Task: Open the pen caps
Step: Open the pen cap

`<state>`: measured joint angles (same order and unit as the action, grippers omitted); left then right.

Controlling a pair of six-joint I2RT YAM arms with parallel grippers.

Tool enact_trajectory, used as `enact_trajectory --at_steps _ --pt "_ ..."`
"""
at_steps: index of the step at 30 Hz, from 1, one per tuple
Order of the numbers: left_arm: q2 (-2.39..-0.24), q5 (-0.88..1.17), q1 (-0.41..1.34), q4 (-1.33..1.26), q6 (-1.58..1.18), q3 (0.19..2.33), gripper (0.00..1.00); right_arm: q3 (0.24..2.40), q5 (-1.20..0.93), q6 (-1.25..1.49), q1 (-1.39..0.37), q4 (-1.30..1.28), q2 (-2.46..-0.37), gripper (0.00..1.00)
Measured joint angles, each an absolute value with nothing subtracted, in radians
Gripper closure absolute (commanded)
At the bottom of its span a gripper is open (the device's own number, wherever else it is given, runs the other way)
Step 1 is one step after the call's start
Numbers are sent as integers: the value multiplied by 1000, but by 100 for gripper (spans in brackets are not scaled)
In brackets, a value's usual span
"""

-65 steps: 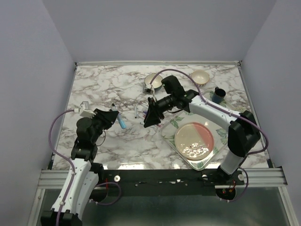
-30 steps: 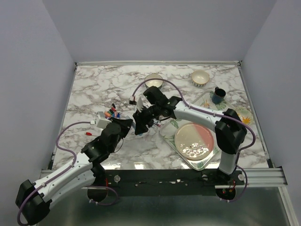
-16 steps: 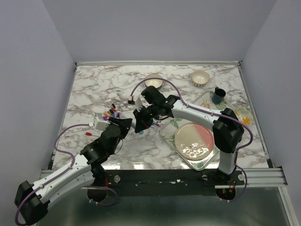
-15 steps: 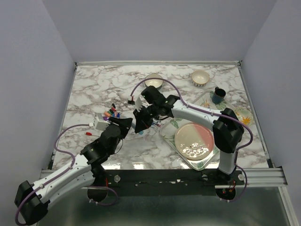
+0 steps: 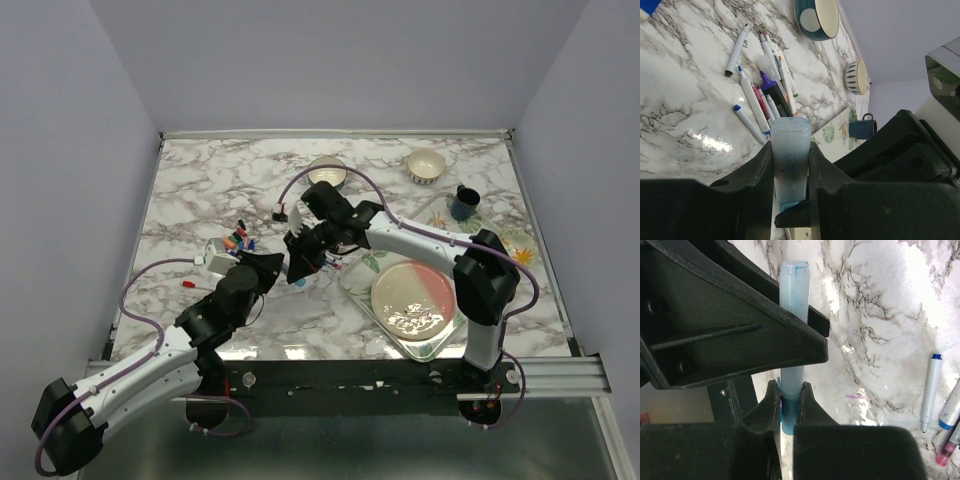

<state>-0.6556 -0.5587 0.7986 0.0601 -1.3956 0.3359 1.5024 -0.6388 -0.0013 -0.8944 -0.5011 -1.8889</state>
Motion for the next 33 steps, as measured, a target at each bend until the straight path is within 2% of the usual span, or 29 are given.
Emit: enact_trajectory --at_steps 3,6,12,17,18,20,25,28,30,33 --pt "-656 -556 799 46 -1388 331 100 1502 -644 -2 -891 -503 -1888 73" --pt "-655 -555 799 36 -1385 329 100 1502 -654 -14 -888 -503 -1887 64" --pt "-633 -554 799 36 -1397 329 100 1502 -707 -46 -887 -503 -1887 62" --pt "-627 -554 799 43 -1411 329 100 1502 -718 -57 -885 -504 -1887 80" --pt "-626 -555 799 45 -1412 329 100 1502 -715 -55 -882 -505 -1887 92" --pt "-624 -556 799 48 -1416 331 100 1502 -715 -54 -877 -510 -1887 99" --pt "-612 -533 755 81 -1401 356 100 1516 -717 -57 -877 -494 -1887 99" --pt "-612 -457 608 87 -1356 387 100 1535 -720 -63 -876 -466 -1889 99" --pt "-627 -442 377 86 -1304 414 100 1535 -739 -69 -879 -490 -1887 99" --pt "-656 -380 204 84 -1252 441 100 1535 -755 -73 -884 -523 -1887 99"
